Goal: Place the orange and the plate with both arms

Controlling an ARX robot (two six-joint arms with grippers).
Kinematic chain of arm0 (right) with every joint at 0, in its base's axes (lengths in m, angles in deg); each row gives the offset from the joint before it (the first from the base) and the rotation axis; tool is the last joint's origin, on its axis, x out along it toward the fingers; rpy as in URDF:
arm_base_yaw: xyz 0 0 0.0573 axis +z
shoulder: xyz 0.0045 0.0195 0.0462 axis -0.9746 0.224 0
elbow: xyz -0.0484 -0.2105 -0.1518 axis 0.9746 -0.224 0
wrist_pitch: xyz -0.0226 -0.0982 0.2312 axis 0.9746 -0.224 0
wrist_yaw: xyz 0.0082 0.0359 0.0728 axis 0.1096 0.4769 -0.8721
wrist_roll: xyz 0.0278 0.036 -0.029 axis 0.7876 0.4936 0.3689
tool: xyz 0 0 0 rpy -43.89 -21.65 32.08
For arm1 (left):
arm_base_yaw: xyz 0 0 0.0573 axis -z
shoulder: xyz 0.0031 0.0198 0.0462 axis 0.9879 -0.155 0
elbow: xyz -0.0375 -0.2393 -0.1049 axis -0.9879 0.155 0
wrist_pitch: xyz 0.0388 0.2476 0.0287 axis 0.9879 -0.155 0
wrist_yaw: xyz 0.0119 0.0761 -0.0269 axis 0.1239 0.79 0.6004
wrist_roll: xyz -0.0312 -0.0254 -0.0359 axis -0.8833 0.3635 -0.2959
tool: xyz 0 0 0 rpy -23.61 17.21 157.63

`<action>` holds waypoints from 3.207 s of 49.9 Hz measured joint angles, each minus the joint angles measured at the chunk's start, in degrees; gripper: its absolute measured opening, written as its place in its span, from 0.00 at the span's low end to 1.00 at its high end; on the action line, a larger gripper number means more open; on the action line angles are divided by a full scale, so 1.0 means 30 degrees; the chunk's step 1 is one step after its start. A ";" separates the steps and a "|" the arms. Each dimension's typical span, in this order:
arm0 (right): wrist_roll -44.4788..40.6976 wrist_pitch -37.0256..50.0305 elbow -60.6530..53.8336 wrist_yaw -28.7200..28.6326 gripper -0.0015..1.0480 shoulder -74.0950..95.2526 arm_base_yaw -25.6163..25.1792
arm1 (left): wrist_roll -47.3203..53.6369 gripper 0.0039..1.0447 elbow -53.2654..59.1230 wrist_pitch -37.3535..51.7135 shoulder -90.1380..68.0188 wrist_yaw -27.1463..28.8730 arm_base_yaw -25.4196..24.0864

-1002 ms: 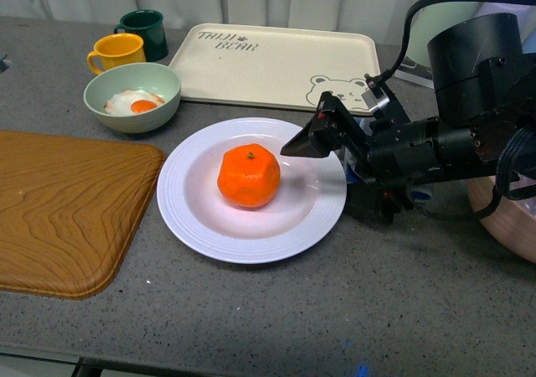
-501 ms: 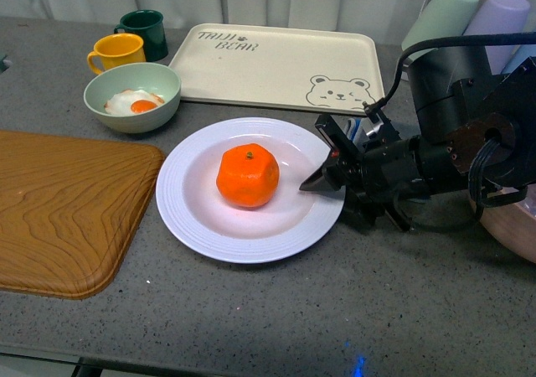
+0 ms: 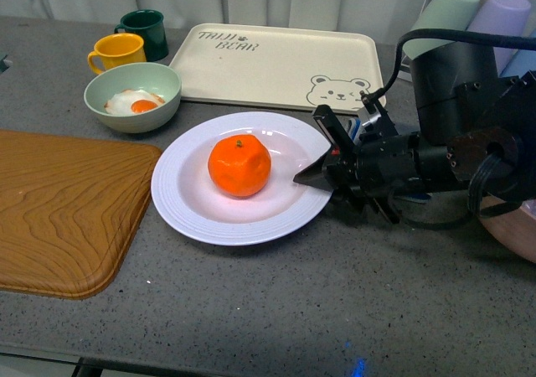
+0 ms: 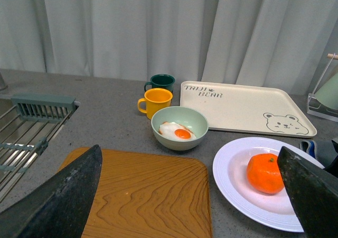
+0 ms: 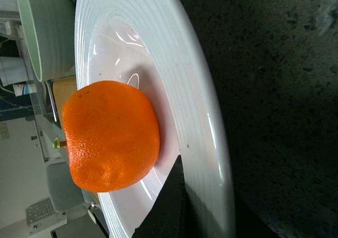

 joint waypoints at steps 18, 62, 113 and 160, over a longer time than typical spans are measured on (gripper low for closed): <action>0.1217 0.1501 0.1938 -0.1698 0.04 -0.0801 -0.1122 | 0.0000 0.94 0.0000 0.0000 0.0000 0.0000 0.0000; 0.2528 -0.8502 2.1260 -0.0401 0.04 0.9522 -0.1464 | 0.0000 0.94 0.0000 -0.0007 0.0000 0.0000 0.0000; -0.2382 -0.7971 1.4149 0.3432 0.91 0.3701 -0.2157 | 0.0000 0.94 0.0000 -0.0007 0.0000 0.0000 0.0000; -1.6407 1.5140 -1.4061 1.3981 0.01 -1.3522 -0.3854 | 0.0000 0.94 0.0000 -0.0015 0.0007 0.0000 0.0000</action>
